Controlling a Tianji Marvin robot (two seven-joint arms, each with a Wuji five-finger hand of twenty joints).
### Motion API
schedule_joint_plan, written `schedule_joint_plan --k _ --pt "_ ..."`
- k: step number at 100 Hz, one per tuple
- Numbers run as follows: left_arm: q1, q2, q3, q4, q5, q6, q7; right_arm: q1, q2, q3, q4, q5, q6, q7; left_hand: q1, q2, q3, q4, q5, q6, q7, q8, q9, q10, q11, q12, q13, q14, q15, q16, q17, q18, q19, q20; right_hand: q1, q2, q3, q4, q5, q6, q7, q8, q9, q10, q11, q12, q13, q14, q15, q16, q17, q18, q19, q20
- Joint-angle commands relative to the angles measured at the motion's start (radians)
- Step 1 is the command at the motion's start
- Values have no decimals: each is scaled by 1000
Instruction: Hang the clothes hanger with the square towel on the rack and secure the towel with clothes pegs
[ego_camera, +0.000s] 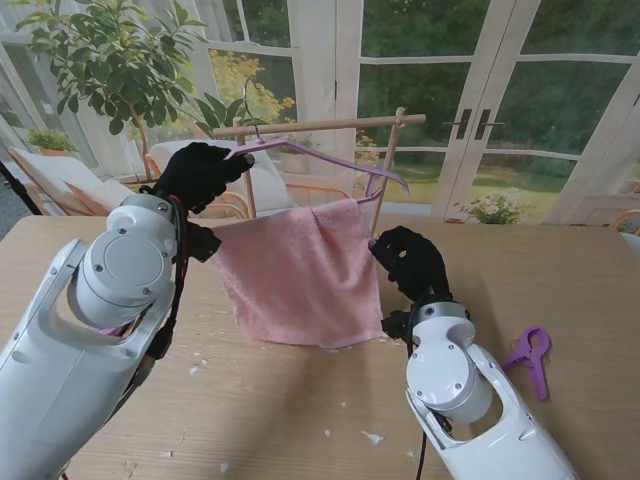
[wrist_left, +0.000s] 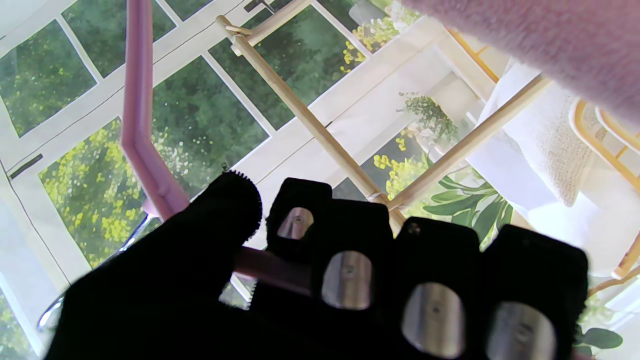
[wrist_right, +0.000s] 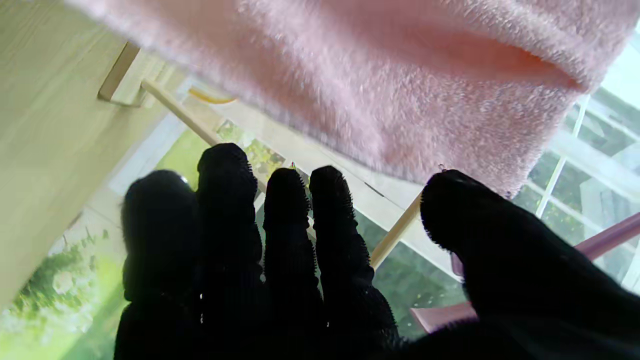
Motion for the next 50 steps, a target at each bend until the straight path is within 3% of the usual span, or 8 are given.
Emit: schedule_joint_plan --k 1,8,19,50 --pt "-12 -3 5 -5 14 4 -12 -20 5 5 -19 -7 -9 16 -29 48 2 25 53 10 22 38 37 -52 55 3 38 7 109 -8 37 10 295 61 -47 -22 -51 47 -73 24 -94 -55 -98 2 -75 -58 -104 -9 -86 -31 -99 15 -76 391" --pt "-18 -3 11 1 25 9 -10 -31 12 10 -28 -51 -13 19 -28 45 0 25 53 11 22 38 37 -50 55 2 38 6 109 -8 37 9 295 61 -55 -19 -96 45 -154 39 -196 -122 -194 1 -147 -126 -222 -12 -214 -73 -227 22 -196 429" --pt "-25 -2 18 12 42 11 -12 -42 11 14 -32 -104 -25 -22 -28 45 1 26 53 10 23 38 37 -50 55 2 38 6 109 -8 37 8 295 60 -41 -21 -117 46 -214 36 -247 -152 -259 -9 -204 -181 -318 -20 -320 -107 -344 27 -323 440" --pt "-44 -3 49 51 65 2 -11 -60 7 33 -63 -287 -41 -177 -28 45 0 26 54 11 23 38 37 -50 55 2 38 6 110 -8 37 9 295 59 26 -26 -72 61 -268 -32 -272 -140 -316 -53 -287 -229 -418 -51 -489 -168 -469 23 -542 438"
